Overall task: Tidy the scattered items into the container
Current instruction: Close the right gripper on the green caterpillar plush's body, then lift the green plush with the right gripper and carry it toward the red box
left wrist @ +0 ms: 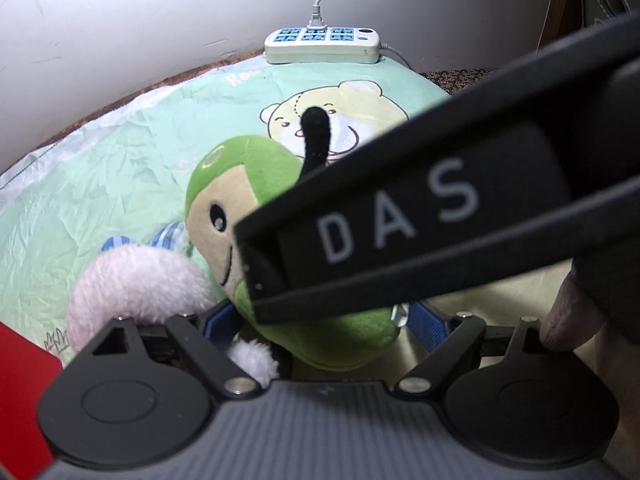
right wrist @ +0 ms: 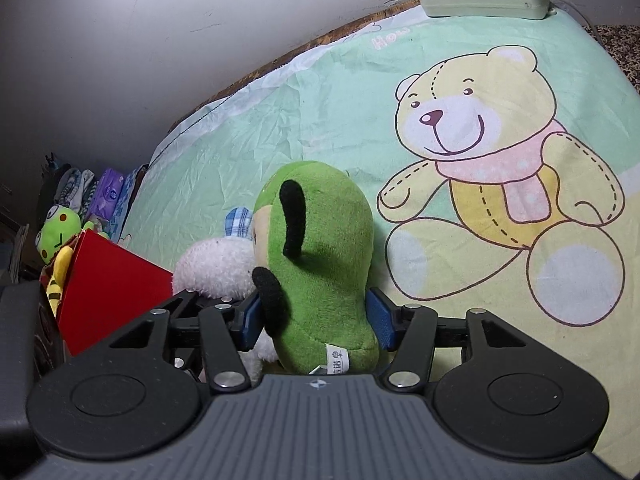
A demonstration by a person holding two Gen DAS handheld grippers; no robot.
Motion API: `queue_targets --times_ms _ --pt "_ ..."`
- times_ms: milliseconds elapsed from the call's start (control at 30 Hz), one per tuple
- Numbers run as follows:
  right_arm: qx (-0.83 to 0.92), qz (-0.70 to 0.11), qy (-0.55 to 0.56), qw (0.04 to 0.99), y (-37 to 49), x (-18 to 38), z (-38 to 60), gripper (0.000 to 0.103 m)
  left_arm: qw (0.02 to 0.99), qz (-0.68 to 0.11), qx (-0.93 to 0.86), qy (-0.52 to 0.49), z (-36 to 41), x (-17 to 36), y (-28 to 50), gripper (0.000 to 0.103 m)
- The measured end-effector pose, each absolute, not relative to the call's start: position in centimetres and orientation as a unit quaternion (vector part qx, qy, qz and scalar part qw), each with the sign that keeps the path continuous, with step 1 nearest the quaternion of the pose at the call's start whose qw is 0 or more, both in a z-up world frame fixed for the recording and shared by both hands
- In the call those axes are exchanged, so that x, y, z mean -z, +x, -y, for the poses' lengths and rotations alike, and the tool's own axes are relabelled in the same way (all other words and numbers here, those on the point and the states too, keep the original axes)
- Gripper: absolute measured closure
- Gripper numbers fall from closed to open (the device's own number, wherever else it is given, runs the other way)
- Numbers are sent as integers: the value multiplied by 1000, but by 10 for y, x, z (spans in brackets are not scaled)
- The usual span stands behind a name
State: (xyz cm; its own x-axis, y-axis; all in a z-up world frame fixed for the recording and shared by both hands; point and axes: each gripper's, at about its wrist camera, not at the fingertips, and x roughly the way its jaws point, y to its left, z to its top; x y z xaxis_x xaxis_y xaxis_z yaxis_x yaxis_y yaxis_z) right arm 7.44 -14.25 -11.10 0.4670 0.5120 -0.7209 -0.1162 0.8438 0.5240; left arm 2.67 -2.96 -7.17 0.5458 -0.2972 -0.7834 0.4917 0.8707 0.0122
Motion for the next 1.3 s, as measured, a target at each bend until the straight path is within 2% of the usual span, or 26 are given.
queue_targets --times_ms 200,533,867,1133,1300 --pt "-193 -481 207 830 71 108 145 55 872 -418 230 110 32 69 25 15" --pt "-184 -489 195 830 34 93 153 55 854 -431 272 108 41 55 -6 15" --pt "-176 -513 202 815 -21 101 149 55 827 -455 306 127 42 59 -52 15" --pt "-183 -517 189 814 -55 97 139 55 829 -448 304 140 39 53 -78 24" --pt "-201 -511 175 818 -70 89 132 55 836 -443 297 133 27 47 -86 24"
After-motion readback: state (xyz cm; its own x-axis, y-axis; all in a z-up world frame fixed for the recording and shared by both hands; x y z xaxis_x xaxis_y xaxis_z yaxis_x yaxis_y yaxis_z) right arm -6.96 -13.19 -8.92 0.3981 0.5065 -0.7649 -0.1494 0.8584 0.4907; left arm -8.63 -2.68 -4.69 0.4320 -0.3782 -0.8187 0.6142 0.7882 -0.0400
